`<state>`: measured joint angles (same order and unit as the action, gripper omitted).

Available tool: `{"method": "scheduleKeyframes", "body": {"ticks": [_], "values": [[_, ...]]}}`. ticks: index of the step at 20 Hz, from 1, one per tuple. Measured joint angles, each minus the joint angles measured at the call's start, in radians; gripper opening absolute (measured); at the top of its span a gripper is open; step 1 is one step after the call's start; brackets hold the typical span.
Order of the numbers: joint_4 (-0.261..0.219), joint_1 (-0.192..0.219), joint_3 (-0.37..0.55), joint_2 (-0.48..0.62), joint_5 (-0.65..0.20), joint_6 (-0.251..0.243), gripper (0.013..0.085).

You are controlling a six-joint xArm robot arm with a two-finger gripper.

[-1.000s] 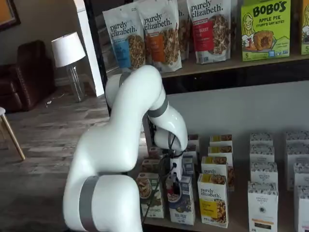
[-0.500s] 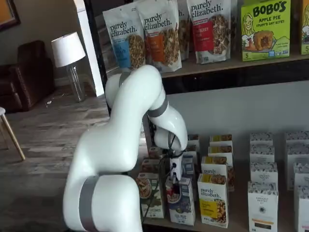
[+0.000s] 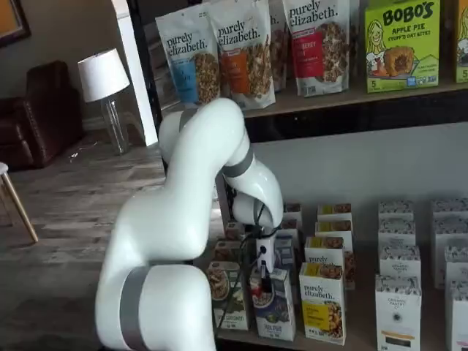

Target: Pick up the blue and white box that is on the bottom shelf, the second box from the left

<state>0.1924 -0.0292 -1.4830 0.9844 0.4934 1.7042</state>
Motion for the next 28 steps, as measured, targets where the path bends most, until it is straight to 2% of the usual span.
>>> {"method": "scheduleKeyframes", "body": {"ticks": [7,11,14,19,24,28], "values": [[-0.015,-0.005,0.015,-0.011,-0.009,-0.018,0.045],[-0.001,-0.01,0.047,-0.033,-0.021,-0.01,0.045],[0.023,-0.015,0.088,-0.06,-0.041,0.008,0.045],[0.014,-0.017,0.154,-0.1,-0.07,0.001,0.045],[0.042,-0.023,0.239,-0.152,-0.089,0.024,0.045],[0.031,-0.032,0.315,-0.199,-0.111,0.007,0.045]]}}
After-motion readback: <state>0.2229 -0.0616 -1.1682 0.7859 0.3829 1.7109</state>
